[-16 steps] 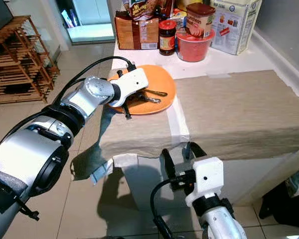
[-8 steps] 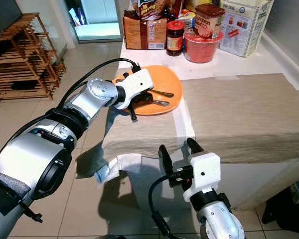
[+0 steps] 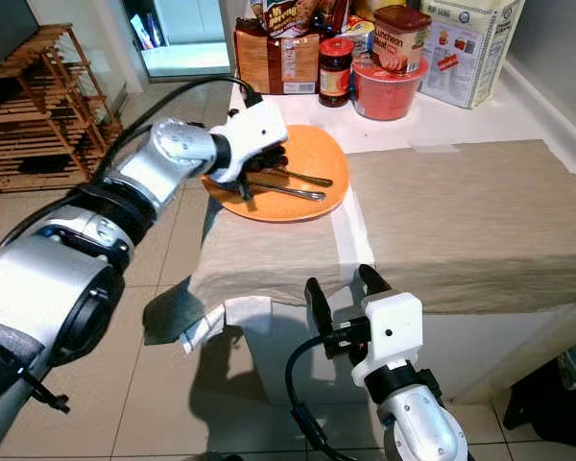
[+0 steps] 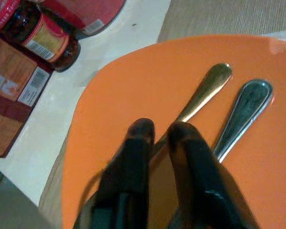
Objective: Setting the table
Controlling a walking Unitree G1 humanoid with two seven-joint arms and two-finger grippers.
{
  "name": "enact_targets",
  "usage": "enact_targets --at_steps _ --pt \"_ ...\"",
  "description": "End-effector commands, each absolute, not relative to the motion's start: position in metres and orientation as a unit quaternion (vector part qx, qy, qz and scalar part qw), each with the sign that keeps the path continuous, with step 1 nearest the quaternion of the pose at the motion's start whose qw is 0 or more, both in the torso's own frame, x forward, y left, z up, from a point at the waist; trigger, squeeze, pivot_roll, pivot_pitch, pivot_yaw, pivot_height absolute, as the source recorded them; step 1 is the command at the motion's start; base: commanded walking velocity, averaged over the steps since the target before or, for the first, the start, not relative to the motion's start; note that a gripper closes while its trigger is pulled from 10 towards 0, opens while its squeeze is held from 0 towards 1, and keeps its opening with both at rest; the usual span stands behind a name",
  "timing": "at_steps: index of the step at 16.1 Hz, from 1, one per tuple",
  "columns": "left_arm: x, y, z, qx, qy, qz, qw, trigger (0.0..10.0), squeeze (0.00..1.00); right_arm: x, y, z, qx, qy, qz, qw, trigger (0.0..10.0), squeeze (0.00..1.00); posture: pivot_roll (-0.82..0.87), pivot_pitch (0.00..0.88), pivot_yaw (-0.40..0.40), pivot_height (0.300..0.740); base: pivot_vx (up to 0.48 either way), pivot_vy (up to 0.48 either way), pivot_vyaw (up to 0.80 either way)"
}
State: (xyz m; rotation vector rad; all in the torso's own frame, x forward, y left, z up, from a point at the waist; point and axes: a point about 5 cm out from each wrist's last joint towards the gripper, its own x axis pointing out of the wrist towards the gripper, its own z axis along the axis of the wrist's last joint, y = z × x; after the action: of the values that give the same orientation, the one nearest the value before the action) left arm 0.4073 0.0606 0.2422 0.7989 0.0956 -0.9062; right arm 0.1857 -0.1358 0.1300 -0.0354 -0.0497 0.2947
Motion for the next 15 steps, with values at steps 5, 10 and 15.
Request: enact_targets --at_steps 5,10,15 --pt "0.407 0.084 0.222 0.431 0.087 -0.416 0.796 10.0 1.00 0.185 -0.135 0.128 -0.018 -0.024 0.152 0.988 10.0 0.00 -0.12 0.040 0.101 0.740 0.000 0.000 0.00" --pt "0.404 0.086 0.205 0.459 0.107 -0.418 0.777 10.0 0.00 0.179 -0.136 0.129 -0.020 -0.020 0.152 0.988 10.0 0.00 -0.14 0.058 0.095 0.740 0.000 0.000 0.00" --pt "0.405 0.079 0.205 0.457 0.104 -0.413 0.781 10.0 0.00 0.177 -0.139 0.129 -0.024 -0.016 0.149 0.988 10.0 0.00 -0.15 0.064 0.094 0.740 0.000 0.000 0.00"
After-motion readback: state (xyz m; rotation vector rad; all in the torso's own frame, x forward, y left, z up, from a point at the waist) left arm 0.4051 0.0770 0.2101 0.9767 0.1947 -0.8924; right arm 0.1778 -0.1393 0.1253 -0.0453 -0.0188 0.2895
